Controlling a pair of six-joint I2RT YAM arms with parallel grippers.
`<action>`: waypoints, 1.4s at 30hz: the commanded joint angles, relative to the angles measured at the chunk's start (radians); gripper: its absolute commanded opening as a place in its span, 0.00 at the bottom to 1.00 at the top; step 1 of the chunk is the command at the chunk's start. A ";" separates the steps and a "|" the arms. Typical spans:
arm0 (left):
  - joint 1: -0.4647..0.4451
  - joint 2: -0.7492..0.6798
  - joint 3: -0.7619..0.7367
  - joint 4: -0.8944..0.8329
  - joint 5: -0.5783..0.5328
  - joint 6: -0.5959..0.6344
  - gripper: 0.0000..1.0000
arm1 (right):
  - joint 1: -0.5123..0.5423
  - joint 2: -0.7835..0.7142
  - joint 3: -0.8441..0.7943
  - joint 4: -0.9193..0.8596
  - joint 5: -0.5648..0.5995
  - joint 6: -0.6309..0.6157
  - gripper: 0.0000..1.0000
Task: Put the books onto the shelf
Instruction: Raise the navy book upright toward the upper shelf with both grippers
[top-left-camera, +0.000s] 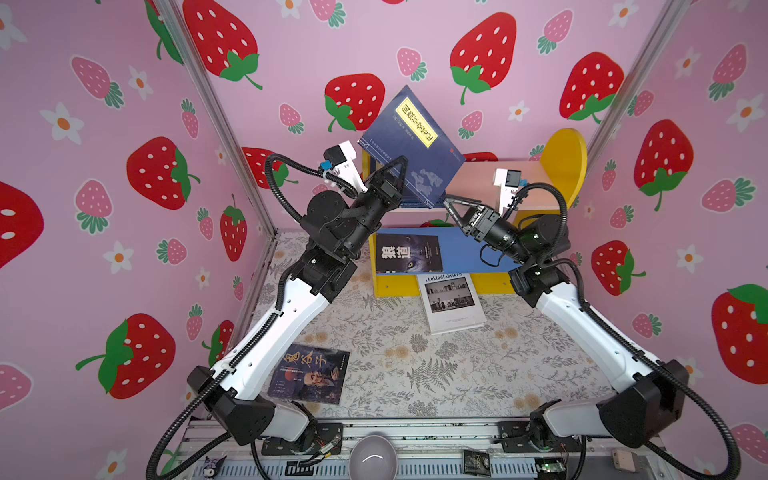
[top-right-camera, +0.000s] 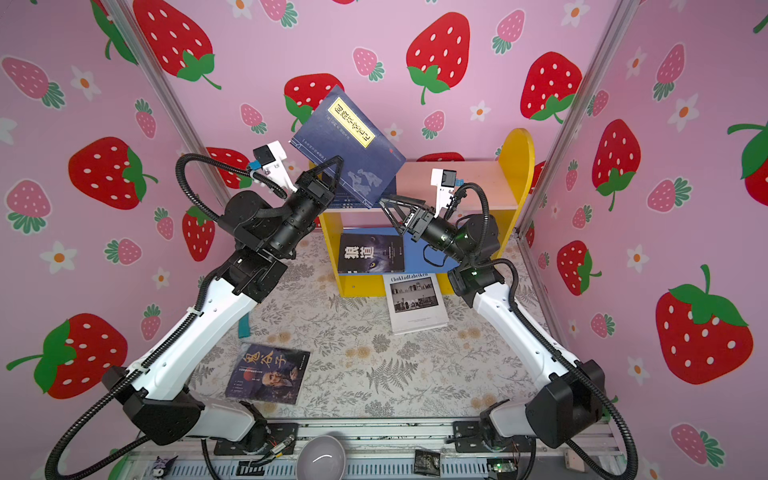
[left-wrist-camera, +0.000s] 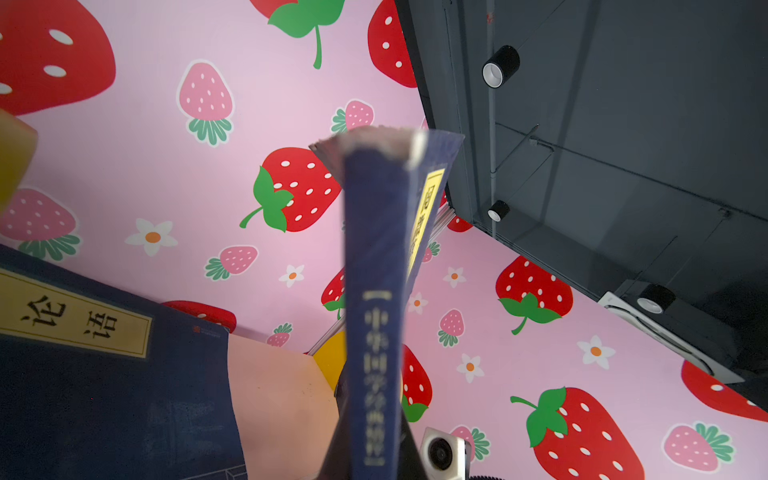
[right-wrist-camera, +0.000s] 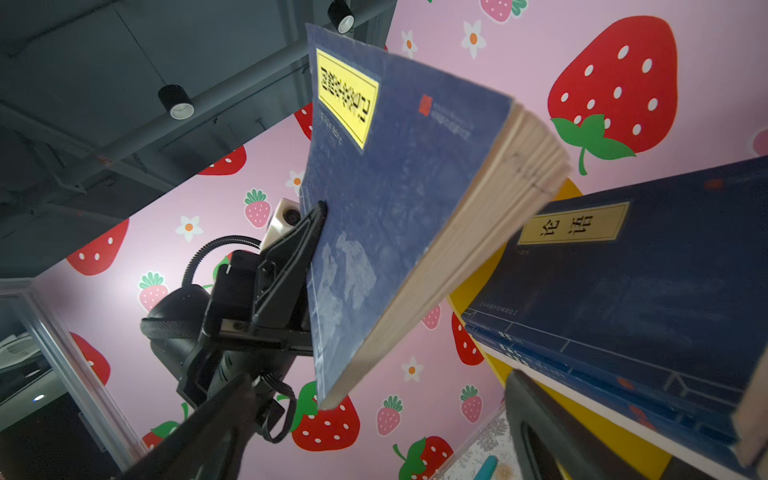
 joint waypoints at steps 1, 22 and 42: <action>0.004 -0.012 -0.011 0.124 0.034 -0.096 0.00 | 0.012 0.017 0.059 0.113 -0.020 0.082 0.89; 0.085 -0.021 0.002 0.012 0.232 -0.102 0.58 | -0.056 0.023 0.125 0.064 -0.075 0.156 0.12; 0.290 0.075 0.249 -0.239 0.757 -0.042 0.73 | -0.181 -0.025 0.225 -0.209 -0.394 0.116 0.13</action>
